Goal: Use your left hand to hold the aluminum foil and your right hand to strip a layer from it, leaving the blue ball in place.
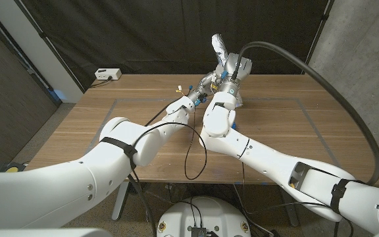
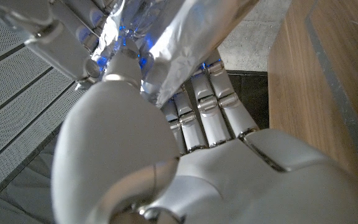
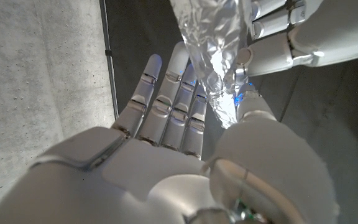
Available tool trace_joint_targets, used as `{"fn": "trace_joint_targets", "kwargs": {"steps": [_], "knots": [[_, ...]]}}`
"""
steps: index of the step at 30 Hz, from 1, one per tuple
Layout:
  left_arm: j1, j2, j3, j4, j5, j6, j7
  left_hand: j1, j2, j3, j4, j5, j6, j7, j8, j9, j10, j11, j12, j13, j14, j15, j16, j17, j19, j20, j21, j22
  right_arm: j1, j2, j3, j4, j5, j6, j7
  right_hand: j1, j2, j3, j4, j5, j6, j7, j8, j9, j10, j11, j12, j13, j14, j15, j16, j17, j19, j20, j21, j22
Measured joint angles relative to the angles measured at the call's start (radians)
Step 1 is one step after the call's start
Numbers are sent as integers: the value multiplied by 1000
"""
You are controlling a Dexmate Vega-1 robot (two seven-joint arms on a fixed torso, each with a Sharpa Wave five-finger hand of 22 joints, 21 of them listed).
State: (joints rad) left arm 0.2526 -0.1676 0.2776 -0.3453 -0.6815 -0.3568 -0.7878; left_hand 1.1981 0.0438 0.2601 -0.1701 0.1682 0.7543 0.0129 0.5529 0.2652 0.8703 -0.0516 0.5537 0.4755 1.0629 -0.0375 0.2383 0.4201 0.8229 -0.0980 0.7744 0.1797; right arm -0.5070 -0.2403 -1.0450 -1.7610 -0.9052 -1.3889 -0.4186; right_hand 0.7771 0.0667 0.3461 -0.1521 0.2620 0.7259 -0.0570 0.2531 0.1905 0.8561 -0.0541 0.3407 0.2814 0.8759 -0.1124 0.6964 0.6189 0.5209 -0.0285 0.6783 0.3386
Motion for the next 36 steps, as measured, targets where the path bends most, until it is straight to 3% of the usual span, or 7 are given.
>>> {"fn": "trace_joint_targets", "kwargs": {"steps": [6, 11, 16, 20, 31, 36], "knots": [[-4, 1, 2, 0, -2, 16, 6, 0, 0, 3, -3, -2, 0, 0, 0, 2, 0, 0, 1, -3, 0, 0, 0, 1, 0, 0, 7, -1, -7, 0, 7, -2, 35, 10, -61, 26, 55, 21, 10, -19, 30, -2, 0, 0, 25, 8, 7, 6, 30, -9, 0, -8, 33, -21, 36, 9], [-8, 1, 2, 1, -2, 29, 16, 0, 0, 4, -4, 2, 0, 0, -1, 0, 2, 2, 1, -5, 0, 0, -1, 1, 0, 0, 7, -1, -11, 0, 9, -3, 58, 14, -107, 69, 92, 45, -5, -57, 93, -19, 6, 1, 105, -11, 35, 19, 86, -22, 9, 7, 49, -24, 81, 24], [-14, 1, -1, 2, 2, 49, 26, 0, 0, 4, -4, 2, 11, 3, 2, 1, 4, 4, 1, -5, 0, 0, -1, 5, 0, 0, 7, 0, -12, 5, 11, 9, 80, 16, -162, 136, 93, 52, -12, -81, 205, -35, 36, 10, 241, -42, 92, 53, 168, -53, 51, 45, 70, -24, 156, 52], [-18, 2, -6, 4, 8, 63, 30, 0, 0, 4, -4, 2, 14, 0, 3, 2, 4, 4, 12, -3, 0, 0, -3, 6, 0, 0, 12, 0, -8, 10, 8, 22, 99, 16, -199, 163, 87, 51, -12, -82, 256, -41, 52, 15, 302, -55, 121, 80, 198, -76, 70, 63, 74, -27, 198, 68], [-29, 8, -20, -6, 40, 121, 22, 0, 0, 8, -8, 1, 25, 0, 0, -5, -2, -3, 18, -6, 8, -5, -16, 4, 0, 0, 15, 0, 12, 11, -15, 45, 132, 8, -263, 204, 77, 51, -12, -82, 293, -39, 80, 43, 350, -72, 163, 137, 226, -86, 89, 97, 65, -27, 251, 94], [-24, 11, -26, -34, 60, 161, 4, 0, 0, 8, -8, 1, 25, 0, -11, -12, -8, -8, -5, -30, 1, -24, -32, -2, -16, 5, 16, 0, 19, 4, -26, 48, 143, 7, -285, 212, 79, 44, -11, -82, 293, -39, 82, 54, 357, -89, 171, 156, 226, -86, 89, 106, 60, -29, 273, 102]]}}
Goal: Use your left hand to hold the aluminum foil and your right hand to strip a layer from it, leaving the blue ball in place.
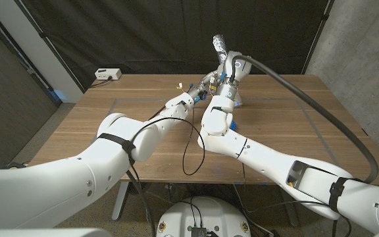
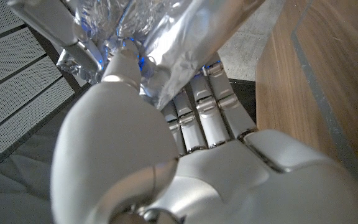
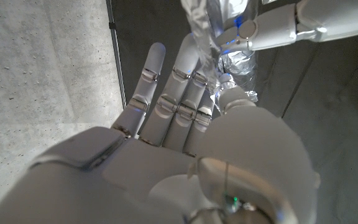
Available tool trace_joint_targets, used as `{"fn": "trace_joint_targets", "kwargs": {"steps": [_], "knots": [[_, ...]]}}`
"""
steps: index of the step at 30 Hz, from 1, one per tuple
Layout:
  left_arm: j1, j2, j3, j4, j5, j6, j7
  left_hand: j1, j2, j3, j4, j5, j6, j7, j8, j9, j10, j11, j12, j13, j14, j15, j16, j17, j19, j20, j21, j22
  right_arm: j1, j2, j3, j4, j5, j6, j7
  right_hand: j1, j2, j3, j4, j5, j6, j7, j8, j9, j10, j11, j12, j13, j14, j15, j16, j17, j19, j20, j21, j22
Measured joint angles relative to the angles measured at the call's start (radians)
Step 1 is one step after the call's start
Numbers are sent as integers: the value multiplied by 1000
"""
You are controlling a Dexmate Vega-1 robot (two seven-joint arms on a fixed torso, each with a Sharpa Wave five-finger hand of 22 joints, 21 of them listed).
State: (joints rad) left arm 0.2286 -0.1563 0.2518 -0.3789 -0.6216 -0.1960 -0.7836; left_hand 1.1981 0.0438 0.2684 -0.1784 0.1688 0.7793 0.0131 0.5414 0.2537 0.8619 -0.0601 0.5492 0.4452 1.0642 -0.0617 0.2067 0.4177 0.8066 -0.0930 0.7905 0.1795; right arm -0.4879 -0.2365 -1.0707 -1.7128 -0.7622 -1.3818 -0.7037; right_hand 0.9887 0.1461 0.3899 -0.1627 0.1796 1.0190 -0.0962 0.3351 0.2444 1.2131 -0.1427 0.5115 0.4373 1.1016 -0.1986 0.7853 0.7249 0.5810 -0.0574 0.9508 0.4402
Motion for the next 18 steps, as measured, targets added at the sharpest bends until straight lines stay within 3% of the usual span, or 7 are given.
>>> {"fn": "trace_joint_targets", "kwargs": {"steps": [5, 11, 13, 15, 16, 18], "knots": [[3, -1, -11, -13, 15, 24, -10, 0, 0, 0, 0, 0, 0, 0, -15, -10, -10, -10, -23, -27, -7, -17, -19, -19, -9, 2, 0, -3, 1, -4, -3, 0, 7, 0, -17, 5, 0, -7, 1, 0, 0, 0, 5, 4, -3, -3, 4, 14, 0, 0, 0, 2, -9, 2, 9, 3], [6, -12, -40, -25, 43, 57, -19, -6, -6, -9, 9, -1, 8, -8, -54, -23, -9, -40, -72, -70, -32, -75, -35, -92, -20, 5, -18, -8, 1, -11, -7, -10, 17, -6, -35, 5, 0, -7, 1, 0, 0, 0, 5, 5, -3, -3, 4, 22, 0, 0, 0, 5, -9, 2, 20, 8], [7, -16, -48, -27, 54, 65, -20, -54, -18, -16, 16, -1, 24, -59, -72, -26, 13, -87, -102, -89, -44, -110, -37, -124, -36, 8, -31, -8, 1, -14, -9, -14, 18, -8, -39, 5, 0, -7, 1, 0, 0, 0, 5, 5, -3, -3, 6, 26, 0, 0, 0, 5, -9, 2, 20, 8], [7, -20, -58, -29, 62, 69, -21, -96, -24, -20, 21, 2, 4, -84, -87, -31, 2, -117, -130, -106, -91, -96, -37, -152, -51, 12, -46, -7, 1, -15, -9, -16, 18, -9, -42, 5, 0, -7, 1, 0, 0, 0, 5, 5, -6, -6, 10, 29, 0, 0, 0, 5, -9, 2, 26, 12], [7, -21, -62, -30, 76, 76, -22, -119, -26, -26, 26, 5, -9, -86, -93, -31, -2, -123, -140, -112, -110, -86, -37, -162, -54, 15, -52, -7, 1, -15, -9, -16, 18, -9, -43, 5, 0, -7, 1, 0, 0, 0, 5, 5, -6, -6, 11, 33, 0, 0, 0, 7, -10, 4, 28, 12], [7, -24, -68, -31, 86, 80, -23, -154, -45, 10, 85, 9, -38, -83, -104, -35, -25, -124, -160, -124, -148, -73, -37, -179, -67, 13, -63, -7, 1, -17, -10, -21, 18, -10, -45, 11, -5, -7, 2, 0, 0, 0, 5, 5, -6, -6, 15, 39, 0, 0, 0, 10, -14, 7, 32, 12]]}}
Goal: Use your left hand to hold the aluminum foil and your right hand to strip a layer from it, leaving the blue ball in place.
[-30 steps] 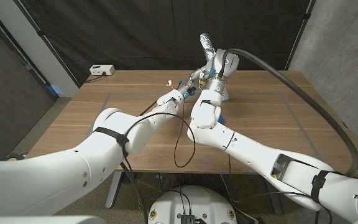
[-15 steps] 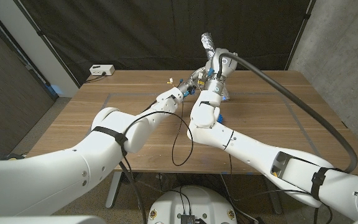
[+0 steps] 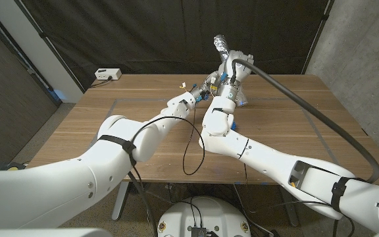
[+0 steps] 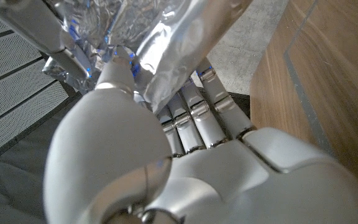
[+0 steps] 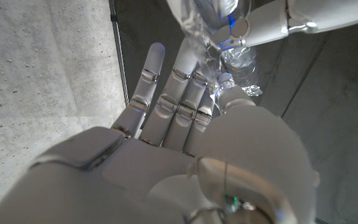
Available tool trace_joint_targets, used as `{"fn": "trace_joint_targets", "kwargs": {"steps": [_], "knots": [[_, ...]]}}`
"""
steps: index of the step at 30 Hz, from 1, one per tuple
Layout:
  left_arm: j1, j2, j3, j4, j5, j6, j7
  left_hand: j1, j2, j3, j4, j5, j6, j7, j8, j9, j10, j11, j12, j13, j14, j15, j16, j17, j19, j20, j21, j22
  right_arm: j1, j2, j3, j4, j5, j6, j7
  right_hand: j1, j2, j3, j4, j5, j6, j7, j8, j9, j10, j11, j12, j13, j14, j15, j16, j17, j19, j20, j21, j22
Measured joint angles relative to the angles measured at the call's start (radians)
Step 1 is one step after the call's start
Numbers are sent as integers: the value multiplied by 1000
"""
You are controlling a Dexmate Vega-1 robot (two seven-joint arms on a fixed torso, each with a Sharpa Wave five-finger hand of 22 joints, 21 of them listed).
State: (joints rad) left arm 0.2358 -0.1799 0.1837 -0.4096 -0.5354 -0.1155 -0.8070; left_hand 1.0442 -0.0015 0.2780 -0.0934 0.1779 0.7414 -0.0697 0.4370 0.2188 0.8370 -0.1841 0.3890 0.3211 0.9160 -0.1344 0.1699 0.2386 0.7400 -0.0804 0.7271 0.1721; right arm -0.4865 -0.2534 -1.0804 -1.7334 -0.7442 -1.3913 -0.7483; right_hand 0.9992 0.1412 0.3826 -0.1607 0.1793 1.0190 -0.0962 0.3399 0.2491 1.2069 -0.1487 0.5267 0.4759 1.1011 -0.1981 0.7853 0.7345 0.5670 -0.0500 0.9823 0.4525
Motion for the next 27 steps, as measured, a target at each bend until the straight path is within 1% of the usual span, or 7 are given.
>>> {"fn": "trace_joint_targets", "kwargs": {"steps": [1, 4, 6, 10, 15, 19, 27], "knots": [[0, -3, -6, -1, 9, 3, -1, -19, -12, 2, 17, 3, -16, 2, -6, -1, -15, 0, -11, -6, -19, 7, 0, -8, -3, 4, -7, 0, 0, 0, 0, -1, 0, 0, 0, 0, 0, -2, 2, -3, 0, 0, 0, 0, 0, 0, 5, 4, 0, 0, 0, 0, 0, 0, 0, 0], [0, -7, -19, -2, 10, 4, -1, -68, -50, -17, 42, 11, -63, 10, -26, 2, -58, -3, -32, -15, -62, 22, 4, -22, -14, 3, -27, 0, 0, -1, 0, -2, -1, 0, 0, 3, 3, -4, 4, -3, 0, 0, 0, 0, 0, 0, 6, 7, 0, 0, 0, 0, -6, -6, 9, 5], [0, -8, -26, -2, 42, 16, 0, -89, -71, -28, 51, 16, -74, 15, -31, 2, -71, -5, -36, -15, -74, 28, 5, -25, -14, 3, -32, 0, 0, -1, -1, -8, -2, -1, 0, 11, 3, -4, 4, -3, 0, 0, 0, 0, 0, 0, 6, 12, 0, 0, 0, 0, -9, -2, 17, 7], [-2, -15, -49, -4, 66, 20, -3, -114, -95, -51, 55, 22, -90, 27, -35, 2, -89, -3, -38, -15, -77, 31, 12, -30, -19, 9, -43, 0, 0, -2, 0, -11, -5, -2, 0, 17, 4, -4, 4, -3, 2, 2, -1, -1, -6, 6, 6, 25, 0, 0, 0, 0, -14, 0, 32, 13], [-2, -19, -75, -5, 93, 27, -14, -124, -106, -61, 57, 30, -96, 30, -39, 2, -92, 0, -38, -12, -83, 32, 12, -30, -19, 9, -47, 0, 0, -2, 0, -13, -9, -3, 3, 25, 7, -4, 4, -4, 1, 9, -1, -1, -6, 6, 6, 37, 0, 0, 0, 0, -18, -4, 44, 18], [-2, -26, -98, -5, 108, 32, -23, -126, -108, -66, 62, 34, -101, 35, -39, 2, -95, 2, -38, -15, -91, 34, 12, -30, -19, 9, -51, 0, -1, 0, 1, -13, -16, -3, 7, 30, 7, -13, 2, -4, 1, 9, -1, -1, -6, 6, 10, 44, 0, 0, 0, 1, -22, 0, 55, 18], [5, -51, -169, -6, 139, 53, -41, -137, -119, -81, 69, 46, -124, 33, -52, 2, -110, 4, -48, -15, -109, 42, 16, -34, -11, 5, -65, 0, -2, 9, 6, -7, -52, -4, 22, 40, 5, -16, 5, -4, -1, 11, -3, 1, -6, 6, 14, 61, 0, 0, 0, 5, -30, -2, 78, 27]]}}
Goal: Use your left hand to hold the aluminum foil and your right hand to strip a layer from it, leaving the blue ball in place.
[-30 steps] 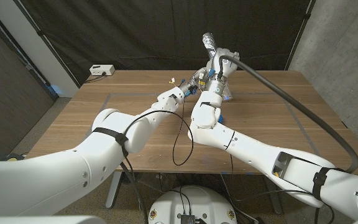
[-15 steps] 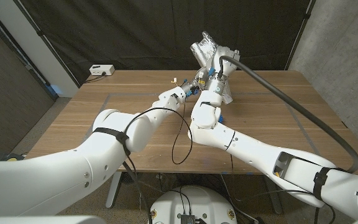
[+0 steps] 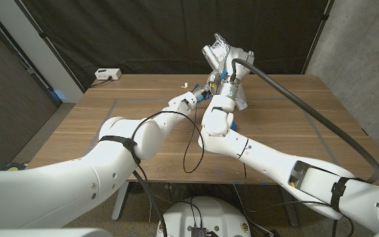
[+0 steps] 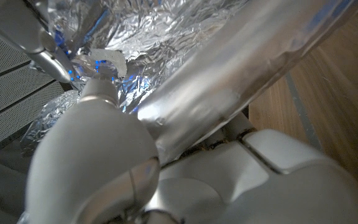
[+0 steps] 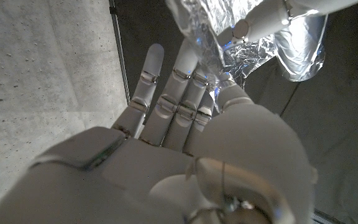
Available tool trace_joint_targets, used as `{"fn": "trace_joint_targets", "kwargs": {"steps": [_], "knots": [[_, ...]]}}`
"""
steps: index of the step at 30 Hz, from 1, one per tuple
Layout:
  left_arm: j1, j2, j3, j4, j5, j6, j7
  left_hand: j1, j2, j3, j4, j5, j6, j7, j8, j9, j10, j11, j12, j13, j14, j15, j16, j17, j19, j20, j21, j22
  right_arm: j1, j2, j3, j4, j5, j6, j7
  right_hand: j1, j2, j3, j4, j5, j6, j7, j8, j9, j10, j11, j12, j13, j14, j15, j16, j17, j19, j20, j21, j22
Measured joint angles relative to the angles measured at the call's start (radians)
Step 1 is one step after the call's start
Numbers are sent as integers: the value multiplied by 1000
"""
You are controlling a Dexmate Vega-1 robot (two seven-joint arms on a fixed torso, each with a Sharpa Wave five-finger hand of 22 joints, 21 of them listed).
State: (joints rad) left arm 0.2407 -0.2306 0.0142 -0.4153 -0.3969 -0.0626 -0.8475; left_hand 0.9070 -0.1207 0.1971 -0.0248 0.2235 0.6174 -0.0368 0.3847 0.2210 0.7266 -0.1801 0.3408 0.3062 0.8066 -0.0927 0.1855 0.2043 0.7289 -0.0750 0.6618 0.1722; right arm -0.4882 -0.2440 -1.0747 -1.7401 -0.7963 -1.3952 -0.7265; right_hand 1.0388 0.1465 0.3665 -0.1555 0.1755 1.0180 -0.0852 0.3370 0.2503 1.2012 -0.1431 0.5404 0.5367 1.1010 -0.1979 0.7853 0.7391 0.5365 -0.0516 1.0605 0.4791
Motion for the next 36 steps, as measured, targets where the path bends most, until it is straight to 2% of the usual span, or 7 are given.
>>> {"fn": "trace_joint_targets", "kwargs": {"steps": [7, 16, 20, 36], "knots": [[11, -23, -66, -1, 34, 18, -1, -23, -23, -23, 6, 8, -21, -7, -8, 0, -18, -1, -5, 0, -14, 0, 0, 0, 0, 0, -15, 0, 6, 8, 10, 17, -36, -1, 14, 3, 3, -4, -2, -3, -2, 2, 3, 12, 0, 0, 8, 15, 0, 0, 3, 12, -3, 3, 17, 6], [24, -55, -171, -1, 105, 39, 0, -37, -26, -38, 11, 15, -38, -2, -15, 5, -31, 2, -5, 0, -20, 5, 0, 0, 0, 0, -25, 0, 27, 17, 22, 42, -67, -1, 27, 10, 0, -7, 1, -4, 2, 9, 8, 22, 4, 4, 15, 34, 5, -2, 8, 28, -13, 2, 42, 10], [26, -64, -203, -1, 131, 42, 0, -38, -28, -50, 11, 21, -71, 2, -27, 5, -49, 10, -16, 0, -43, 11, 0, 0, -4, 4, -38, 0, 36, 21, 24, 52, -86, -1, 41, 16, -3, -12, -4, -4, 7, 15, 8, 26, 9, 9, 15, 43, 5, -2, 15, 32, -14, 3, 58, 14], [30, -84, -291, -1, 214, 46, -9, -52, -42, -83, 14, 36, -128, 20, -47, 9, -100, 48, -27, 0, -73, 20, 0, 0, -8, 7, -56, 0, 75, 40, 27, 103, -153, -1, 102, 40, 0, -17, 0, -2, 10, 25, 15, 40, 17, 17, 23, 64, 5, -1, 23, 51, -25, 4, 98, 22]]}}
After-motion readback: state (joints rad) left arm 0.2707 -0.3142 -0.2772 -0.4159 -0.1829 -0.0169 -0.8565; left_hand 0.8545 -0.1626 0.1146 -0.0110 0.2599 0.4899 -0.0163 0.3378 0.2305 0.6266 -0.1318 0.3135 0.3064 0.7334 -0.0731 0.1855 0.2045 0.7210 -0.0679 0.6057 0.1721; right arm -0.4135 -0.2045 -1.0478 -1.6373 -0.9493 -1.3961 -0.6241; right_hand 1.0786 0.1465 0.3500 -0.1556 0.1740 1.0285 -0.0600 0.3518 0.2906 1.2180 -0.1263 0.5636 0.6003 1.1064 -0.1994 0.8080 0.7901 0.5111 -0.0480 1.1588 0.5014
